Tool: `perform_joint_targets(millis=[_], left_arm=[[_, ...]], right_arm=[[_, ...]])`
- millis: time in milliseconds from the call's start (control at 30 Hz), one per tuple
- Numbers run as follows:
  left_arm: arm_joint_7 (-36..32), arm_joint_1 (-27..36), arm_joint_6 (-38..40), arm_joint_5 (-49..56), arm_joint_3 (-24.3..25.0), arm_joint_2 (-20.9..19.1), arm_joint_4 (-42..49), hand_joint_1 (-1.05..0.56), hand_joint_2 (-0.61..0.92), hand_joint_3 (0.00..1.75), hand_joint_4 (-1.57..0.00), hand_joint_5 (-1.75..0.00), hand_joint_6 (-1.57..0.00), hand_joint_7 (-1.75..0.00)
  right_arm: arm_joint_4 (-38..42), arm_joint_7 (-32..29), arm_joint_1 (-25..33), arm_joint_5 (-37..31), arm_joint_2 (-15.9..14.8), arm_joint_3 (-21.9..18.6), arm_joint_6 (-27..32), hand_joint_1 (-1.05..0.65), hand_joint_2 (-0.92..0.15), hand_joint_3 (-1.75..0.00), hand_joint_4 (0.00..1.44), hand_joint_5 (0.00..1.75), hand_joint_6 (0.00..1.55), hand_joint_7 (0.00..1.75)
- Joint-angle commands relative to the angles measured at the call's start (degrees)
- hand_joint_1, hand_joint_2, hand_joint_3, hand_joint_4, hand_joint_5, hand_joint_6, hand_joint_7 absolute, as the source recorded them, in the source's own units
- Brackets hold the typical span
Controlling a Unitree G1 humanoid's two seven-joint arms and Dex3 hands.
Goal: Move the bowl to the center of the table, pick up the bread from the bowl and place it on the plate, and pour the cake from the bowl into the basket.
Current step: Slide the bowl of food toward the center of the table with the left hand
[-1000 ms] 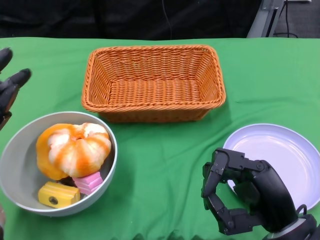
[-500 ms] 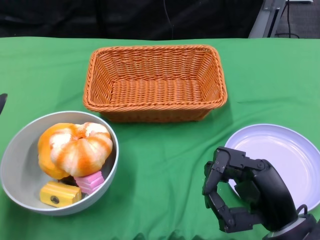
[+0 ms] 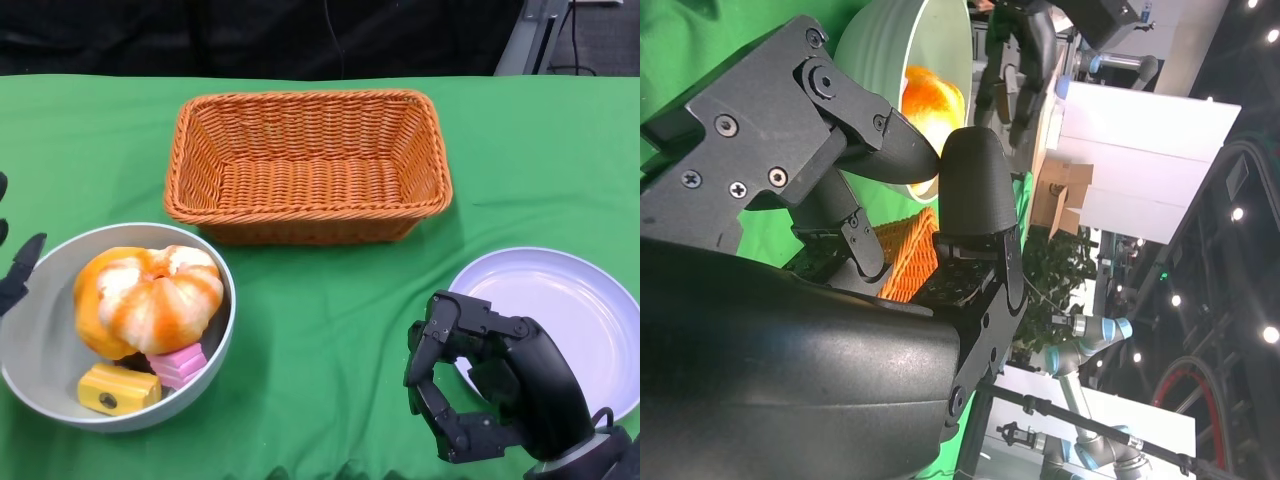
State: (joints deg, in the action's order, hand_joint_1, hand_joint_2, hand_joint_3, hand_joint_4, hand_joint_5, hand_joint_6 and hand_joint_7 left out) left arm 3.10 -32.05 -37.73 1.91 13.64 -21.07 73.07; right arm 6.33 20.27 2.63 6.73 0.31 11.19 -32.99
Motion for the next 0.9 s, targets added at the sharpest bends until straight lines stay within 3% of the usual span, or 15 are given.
perform_joint_targets(millis=[33, 367, 600, 900], left_arm=[[3.15, -0.19, 4.4, -3.86, 2.05, 1.58, -0.38, -0.7, 0.92, 0.54, -0.23, 0.0, -0.16, 0.0], [5.72, 0.74, 9.42, -6.88, 2.36, 4.49, -2.75, -0.69, 0.92, 0.68, -0.02, 0.0, 0.0, 0.0], [1.74, 3.05, 8.33, -4.93, 0.14, 6.59, -5.92, -0.69, 0.92, 0.66, 0.0, 0.0, 0.0, 0.0], [2.99, 7.42, 9.89, -5.91, -1.82, 9.54, -13.1, -0.67, 0.92, 0.64, 0.0, 0.0, 0.0, 0.0]], right_arm=[[0.29, -0.04, -0.14, 0.72, -0.08, -0.56, -0.12, -0.09, -0.41, -1.35, 0.84, 1.75, 0.68, 1.56], [1.04, 0.12, -0.5, 0.47, 0.13, -0.9, -0.55, -0.1, -0.4, -1.35, 0.84, 1.75, 0.68, 1.57], [0.85, 0.08, -0.41, 0.4, 0.24, -0.93, -0.35, -0.11, -0.41, -1.35, 0.84, 1.75, 0.68, 1.57], [0.24, -0.31, -0.02, 0.06, 0.39, -1.01, 0.14, -0.12, -0.4, -1.36, 0.85, 1.75, 0.69, 1.58]])
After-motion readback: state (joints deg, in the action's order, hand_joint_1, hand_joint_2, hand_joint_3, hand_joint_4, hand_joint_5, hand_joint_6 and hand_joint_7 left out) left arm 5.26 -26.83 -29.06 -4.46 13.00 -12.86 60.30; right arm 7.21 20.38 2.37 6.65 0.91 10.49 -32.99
